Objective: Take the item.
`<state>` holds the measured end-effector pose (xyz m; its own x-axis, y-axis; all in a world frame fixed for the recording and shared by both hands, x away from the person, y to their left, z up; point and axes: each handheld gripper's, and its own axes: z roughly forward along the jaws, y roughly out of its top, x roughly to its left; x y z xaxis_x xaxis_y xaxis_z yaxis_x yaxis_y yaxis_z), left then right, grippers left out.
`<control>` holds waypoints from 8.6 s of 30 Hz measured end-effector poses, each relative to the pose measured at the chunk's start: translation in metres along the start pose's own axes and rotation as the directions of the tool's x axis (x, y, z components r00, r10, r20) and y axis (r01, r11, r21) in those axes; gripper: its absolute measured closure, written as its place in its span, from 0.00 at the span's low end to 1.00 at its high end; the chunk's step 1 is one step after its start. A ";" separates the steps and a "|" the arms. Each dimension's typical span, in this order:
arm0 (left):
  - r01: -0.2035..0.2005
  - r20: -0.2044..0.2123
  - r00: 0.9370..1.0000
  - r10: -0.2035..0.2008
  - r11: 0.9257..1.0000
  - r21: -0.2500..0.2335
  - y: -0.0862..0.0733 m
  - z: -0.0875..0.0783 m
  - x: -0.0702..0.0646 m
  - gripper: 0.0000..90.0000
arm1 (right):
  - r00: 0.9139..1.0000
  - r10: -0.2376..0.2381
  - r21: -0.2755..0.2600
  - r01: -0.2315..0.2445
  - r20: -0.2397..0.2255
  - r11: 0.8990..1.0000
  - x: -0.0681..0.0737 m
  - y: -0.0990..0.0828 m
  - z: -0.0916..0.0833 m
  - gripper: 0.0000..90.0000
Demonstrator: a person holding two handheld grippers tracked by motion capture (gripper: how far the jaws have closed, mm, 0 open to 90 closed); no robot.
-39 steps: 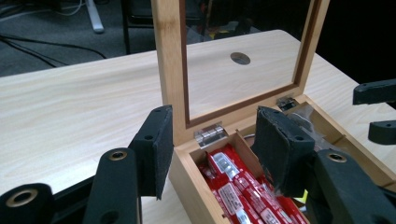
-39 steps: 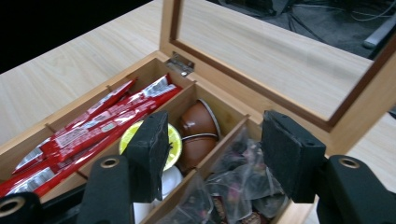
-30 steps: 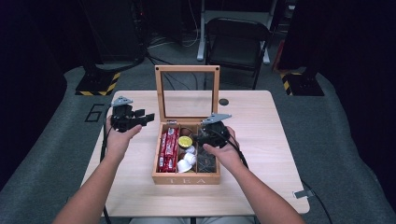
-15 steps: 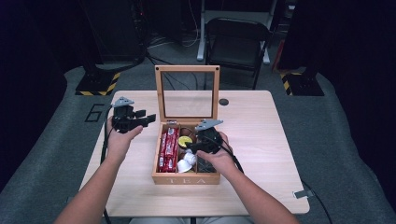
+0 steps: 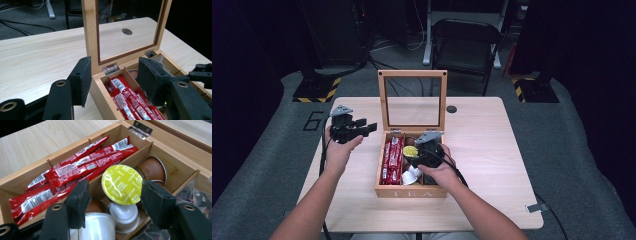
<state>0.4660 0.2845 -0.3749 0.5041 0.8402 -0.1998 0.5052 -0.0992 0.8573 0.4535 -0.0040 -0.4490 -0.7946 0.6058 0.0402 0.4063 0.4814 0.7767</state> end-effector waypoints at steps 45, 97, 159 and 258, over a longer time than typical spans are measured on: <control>-0.026 -0.024 0.999 0.026 1.000 -0.010 0.000 -0.004 0.002 0.52 | 0.994 0.090 0.084 -0.084 -0.064 0.993 -0.017 0.010 0.032 0.35; -0.032 -0.035 0.999 0.031 0.999 -0.015 0.003 -0.005 0.000 0.53 | 1.000 -0.003 0.016 0.004 -0.007 1.000 -0.016 0.021 -0.007 0.41; -0.026 -0.042 0.999 0.025 0.999 -0.024 0.006 -0.008 -0.002 0.52 | 0.926 0.191 -0.041 -0.188 0.326 0.981 -0.105 -0.075 -0.118 0.41; -0.020 -0.041 0.999 0.020 1.000 -0.009 0.003 -0.005 -0.002 0.51 | 0.924 0.203 -0.042 -0.200 0.325 0.979 -0.106 -0.062 -0.119 0.37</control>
<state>0.4625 0.2852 -0.3697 0.4849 0.8592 -0.1632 0.4884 -0.1113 0.8655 0.4586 -0.1732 -0.4266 -0.5054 0.8628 -0.0095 0.5377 0.3236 0.7786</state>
